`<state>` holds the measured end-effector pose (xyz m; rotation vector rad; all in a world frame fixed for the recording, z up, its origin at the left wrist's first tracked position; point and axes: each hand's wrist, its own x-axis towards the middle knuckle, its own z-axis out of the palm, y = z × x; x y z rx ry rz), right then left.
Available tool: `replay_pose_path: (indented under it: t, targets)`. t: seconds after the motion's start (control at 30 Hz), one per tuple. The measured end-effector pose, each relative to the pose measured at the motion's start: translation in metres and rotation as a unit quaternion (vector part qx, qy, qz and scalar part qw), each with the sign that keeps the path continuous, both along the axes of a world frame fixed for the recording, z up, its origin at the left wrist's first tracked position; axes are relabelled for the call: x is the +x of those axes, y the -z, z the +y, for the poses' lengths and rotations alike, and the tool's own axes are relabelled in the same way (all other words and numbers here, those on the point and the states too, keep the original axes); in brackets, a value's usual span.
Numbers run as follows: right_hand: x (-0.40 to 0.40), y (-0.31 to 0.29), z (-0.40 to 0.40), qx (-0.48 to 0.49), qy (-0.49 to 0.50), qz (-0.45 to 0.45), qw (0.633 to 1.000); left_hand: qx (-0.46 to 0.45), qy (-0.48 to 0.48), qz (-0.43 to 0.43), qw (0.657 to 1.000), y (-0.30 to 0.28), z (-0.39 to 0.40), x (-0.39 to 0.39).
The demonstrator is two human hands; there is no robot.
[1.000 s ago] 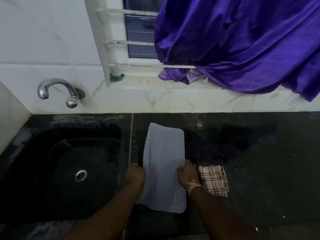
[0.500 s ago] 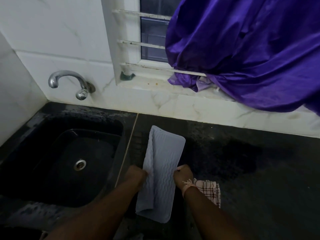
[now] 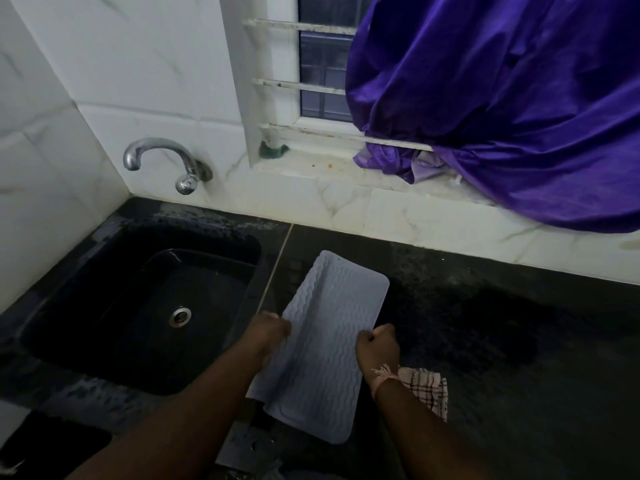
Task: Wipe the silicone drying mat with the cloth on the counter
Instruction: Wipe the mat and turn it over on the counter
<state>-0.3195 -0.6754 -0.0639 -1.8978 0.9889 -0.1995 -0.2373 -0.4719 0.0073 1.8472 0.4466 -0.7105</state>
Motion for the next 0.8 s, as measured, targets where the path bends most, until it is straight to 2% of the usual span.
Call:
replay_pose_path:
  t: [0.07,0.17,0.23,0.3,0.37,0.4,0.47,0.57,0.6,0.7,0.8]
  targets:
    - [0.0,-0.002,0.0,-0.003,0.002,-0.014,1.0,0.015,-0.021,-0.052,0.998,0.002,0.005,0.0]
    - [0.001,-0.005,-0.001,-0.01,0.006,-0.023,1.0,0.067,0.012,-0.206,0.976,0.007,0.014,-0.004]
    - [0.003,-0.007,-0.002,-0.014,0.007,-0.021,1.0,0.13,0.092,-0.333,0.929,0.009,0.018,-0.01]
    - [0.003,-0.008,-0.003,-0.013,0.009,-0.018,1.0,0.165,0.182,-0.442,0.863,0.013,0.02,-0.016]
    - [0.003,-0.008,-0.003,-0.011,0.01,-0.01,1.0,0.163,0.241,-0.495,0.818,0.019,0.022,-0.021]
    - [0.003,-0.008,-0.004,-0.01,0.011,-0.004,1.0,0.161,0.256,-0.501,0.811,0.024,0.024,-0.022]
    - [0.002,-0.008,-0.004,-0.008,0.012,0.006,1.0,0.166,0.265,-0.474,0.823,0.035,0.028,-0.021]
    - [0.002,-0.007,-0.006,-0.003,0.012,0.014,1.0,0.182,0.219,-0.367,0.886,0.049,0.037,-0.018]
    - [0.001,-0.006,-0.006,-0.002,0.01,0.014,1.0,0.179,0.2,-0.358,0.894,0.051,0.039,-0.016]
    - [0.002,-0.003,-0.006,0.002,0.005,0.018,1.0,0.144,0.183,-0.418,0.878,0.049,0.039,-0.012]
    - [0.004,-0.001,-0.006,-0.001,0.001,0.024,1.0,0.093,0.223,-0.444,0.863,0.046,0.032,-0.015]
